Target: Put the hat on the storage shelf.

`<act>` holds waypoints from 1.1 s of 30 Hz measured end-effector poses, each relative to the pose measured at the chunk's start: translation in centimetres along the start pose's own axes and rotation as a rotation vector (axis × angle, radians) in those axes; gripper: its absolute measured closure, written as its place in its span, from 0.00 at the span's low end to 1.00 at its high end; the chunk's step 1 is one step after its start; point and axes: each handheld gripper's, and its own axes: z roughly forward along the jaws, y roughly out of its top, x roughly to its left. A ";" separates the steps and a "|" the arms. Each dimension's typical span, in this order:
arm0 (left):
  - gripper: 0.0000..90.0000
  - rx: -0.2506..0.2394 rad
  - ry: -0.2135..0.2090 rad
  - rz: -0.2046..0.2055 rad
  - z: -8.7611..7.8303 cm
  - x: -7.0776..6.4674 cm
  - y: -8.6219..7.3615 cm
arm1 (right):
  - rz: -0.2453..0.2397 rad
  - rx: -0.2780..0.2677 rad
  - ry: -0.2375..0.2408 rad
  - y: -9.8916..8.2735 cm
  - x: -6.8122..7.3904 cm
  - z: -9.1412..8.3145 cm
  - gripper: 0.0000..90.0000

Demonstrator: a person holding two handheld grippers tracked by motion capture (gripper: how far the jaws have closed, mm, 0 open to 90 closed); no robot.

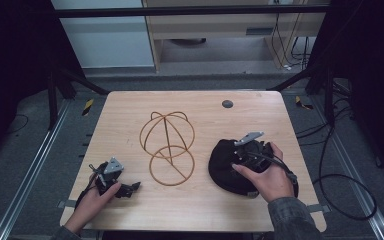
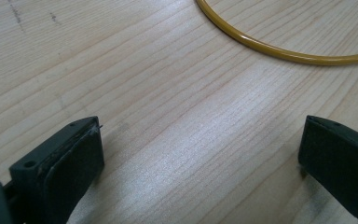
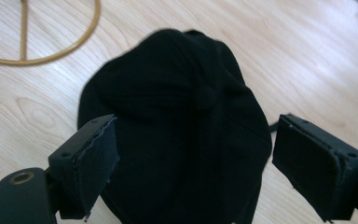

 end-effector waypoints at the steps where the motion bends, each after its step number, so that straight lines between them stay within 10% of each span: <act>1: 0.00 0.000 0.001 -0.001 0.0 0.0 0.0 | 0.000 0.000 0.000 0.0 0.0 0.0 0.16; 10: 0.00 -0.003 0.000 -0.005 0.0 -0.1 0.0 | 0.013 0.113 0.060 0.7 -2.1 1.3 0.18; 33: 0.00 -0.001 -0.010 0.007 0.0 0.1 0.0 | -0.019 0.147 0.134 2.4 -2.4 4.7 0.52</act>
